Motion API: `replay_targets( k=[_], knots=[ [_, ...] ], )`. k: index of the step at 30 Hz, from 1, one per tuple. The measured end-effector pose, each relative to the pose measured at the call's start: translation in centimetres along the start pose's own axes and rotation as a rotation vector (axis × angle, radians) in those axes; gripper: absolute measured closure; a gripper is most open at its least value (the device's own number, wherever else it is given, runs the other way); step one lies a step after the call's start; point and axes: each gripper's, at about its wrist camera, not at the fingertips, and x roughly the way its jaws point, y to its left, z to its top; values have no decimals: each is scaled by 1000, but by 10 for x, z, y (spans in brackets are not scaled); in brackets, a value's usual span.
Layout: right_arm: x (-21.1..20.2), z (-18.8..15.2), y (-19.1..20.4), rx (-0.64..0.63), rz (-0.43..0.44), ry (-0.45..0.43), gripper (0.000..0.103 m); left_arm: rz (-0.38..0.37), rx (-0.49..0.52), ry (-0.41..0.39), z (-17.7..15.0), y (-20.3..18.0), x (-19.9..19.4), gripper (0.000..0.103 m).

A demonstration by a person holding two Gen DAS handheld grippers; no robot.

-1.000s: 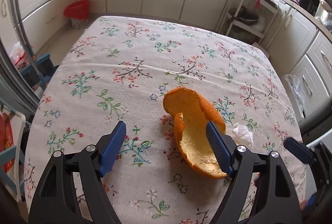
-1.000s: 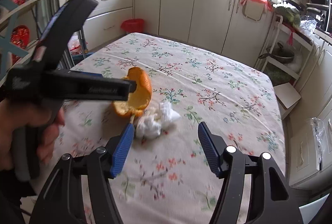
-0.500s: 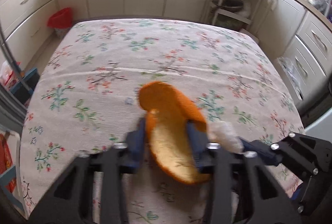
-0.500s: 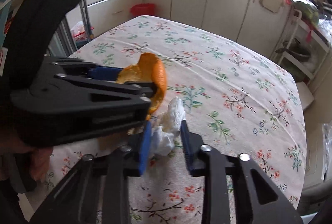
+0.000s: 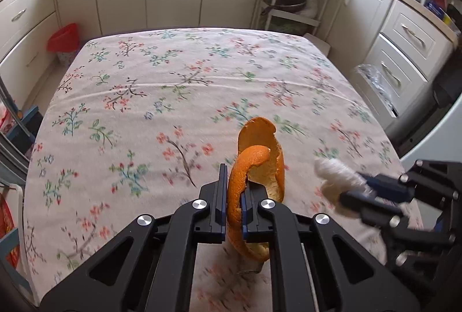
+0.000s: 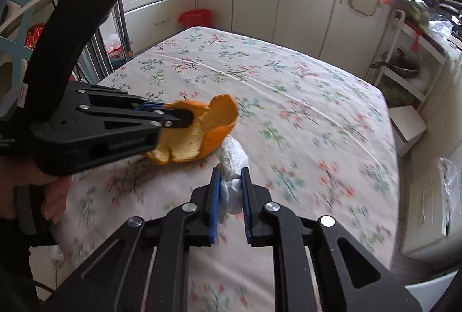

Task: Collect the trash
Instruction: 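Grasp the second orange peel with the left tool while the right tool grasps the white tissue, then carry the tissue over the yellow bin and open the right tool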

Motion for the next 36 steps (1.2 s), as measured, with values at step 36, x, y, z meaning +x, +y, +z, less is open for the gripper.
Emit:
replay_targets(
  k=[36],
  knots=[
    [-166,-116,-98,247,-296,-273,88,-295,185,-233,-47,-189,-83,97]
  ],
)
